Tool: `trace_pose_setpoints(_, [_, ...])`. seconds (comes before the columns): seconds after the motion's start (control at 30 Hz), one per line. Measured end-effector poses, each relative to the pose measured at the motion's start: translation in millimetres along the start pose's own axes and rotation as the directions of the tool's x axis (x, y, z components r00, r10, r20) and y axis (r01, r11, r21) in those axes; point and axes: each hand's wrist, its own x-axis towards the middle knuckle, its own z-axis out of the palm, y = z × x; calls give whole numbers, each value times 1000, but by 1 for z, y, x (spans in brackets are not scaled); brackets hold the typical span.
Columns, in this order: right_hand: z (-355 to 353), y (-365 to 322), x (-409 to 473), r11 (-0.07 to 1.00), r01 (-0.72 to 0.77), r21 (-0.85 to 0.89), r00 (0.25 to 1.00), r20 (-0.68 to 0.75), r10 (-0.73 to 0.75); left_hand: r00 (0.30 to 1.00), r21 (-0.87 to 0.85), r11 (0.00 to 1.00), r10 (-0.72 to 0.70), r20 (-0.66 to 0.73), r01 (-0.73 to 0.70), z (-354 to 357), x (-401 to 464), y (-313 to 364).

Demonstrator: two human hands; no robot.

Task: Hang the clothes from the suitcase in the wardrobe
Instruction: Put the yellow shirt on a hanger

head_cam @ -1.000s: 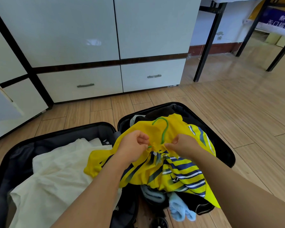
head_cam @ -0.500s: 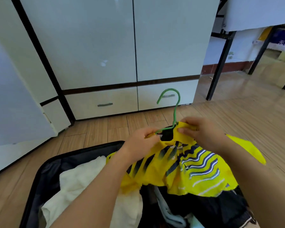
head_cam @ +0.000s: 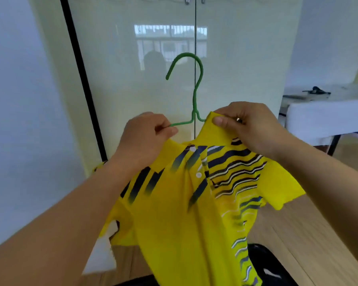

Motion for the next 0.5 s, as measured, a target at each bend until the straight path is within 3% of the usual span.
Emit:
trace_pose_setpoints(0.1, [-49,-50,66,1000,25,-9,999,-47,-25,999,75,997,34,-22,-32,-86,66,40])
trace_pose_setpoints(0.2, [-100,-116,117,995,92,-39,972,-212,-99,995,170,984,62,-81,-47,-190,116,94])
trace_pose_setpoints(0.3, [-138,-188,149,954,241,-180,775,-555,-301,935,245,963,187,-302,-114,-294,140,137])
trace_pose_setpoints(0.33, [-143,-207,162,951,246,-186,776,-550,-309,935,221,970,167,-312,-100,-320,147,143])
trace_pose_setpoints(0.37, [-144,-225,175,976,190,-110,873,-436,-219,970,199,980,77,-230,-31,-341,153,144])
trace_pose_setpoints(0.4, [-139,-246,187,998,53,-22,979,-195,-56,992,204,975,-64,-113,87,-359,155,139])
trace_pose_setpoints(0.43, [-133,-262,199,996,-91,13,994,57,90,987,205,965,-160,-36,164,-370,161,130])
trace_pose_setpoints(0.5, [-132,-312,234,986,-158,52,944,302,136,982,192,963,-187,-24,188,-410,182,121])
